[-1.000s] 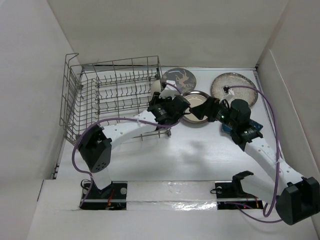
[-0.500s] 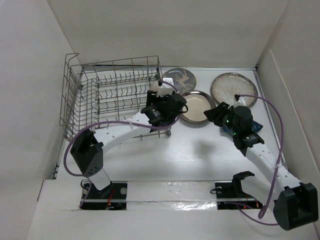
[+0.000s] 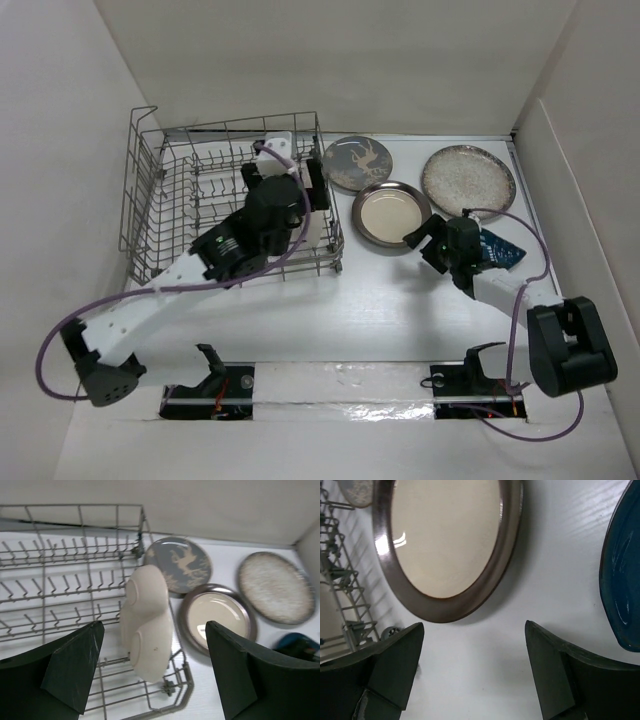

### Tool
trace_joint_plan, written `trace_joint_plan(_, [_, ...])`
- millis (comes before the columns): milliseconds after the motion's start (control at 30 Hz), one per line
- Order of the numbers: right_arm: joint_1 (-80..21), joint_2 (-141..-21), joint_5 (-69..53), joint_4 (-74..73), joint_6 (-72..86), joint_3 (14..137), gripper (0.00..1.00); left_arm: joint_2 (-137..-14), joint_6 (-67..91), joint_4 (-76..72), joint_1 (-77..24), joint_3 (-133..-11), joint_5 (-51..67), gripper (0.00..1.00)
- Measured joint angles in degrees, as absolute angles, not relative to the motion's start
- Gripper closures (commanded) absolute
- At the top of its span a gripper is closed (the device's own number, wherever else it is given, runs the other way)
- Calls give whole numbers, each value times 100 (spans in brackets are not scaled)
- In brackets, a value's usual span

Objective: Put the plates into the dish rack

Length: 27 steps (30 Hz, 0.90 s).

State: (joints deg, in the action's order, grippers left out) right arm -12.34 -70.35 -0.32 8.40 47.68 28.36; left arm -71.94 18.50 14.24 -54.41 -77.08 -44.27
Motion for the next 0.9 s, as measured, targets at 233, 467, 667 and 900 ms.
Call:
trace_joint_plan(233, [-1347,-7870,270,1315,5439,2821,21,-5627,1747,1317,-5441,-7301,-3612,22])
trace_joint_plan(467, [-1507,-8399,591,1761,6143,2956,29,-4753,1498,1275,-5441,-6748,-3555,23])
trace_joint_plan(667, [-1610,-8927,683,2322,6661,3111,40,-4482,1256,1140,-5441,-6381,-3509,24])
trace_joint_plan(900, [-1782,-9139,937,2443,7061,3059,79,-4493,1118,1007,-5441,-6235,-3404,24])
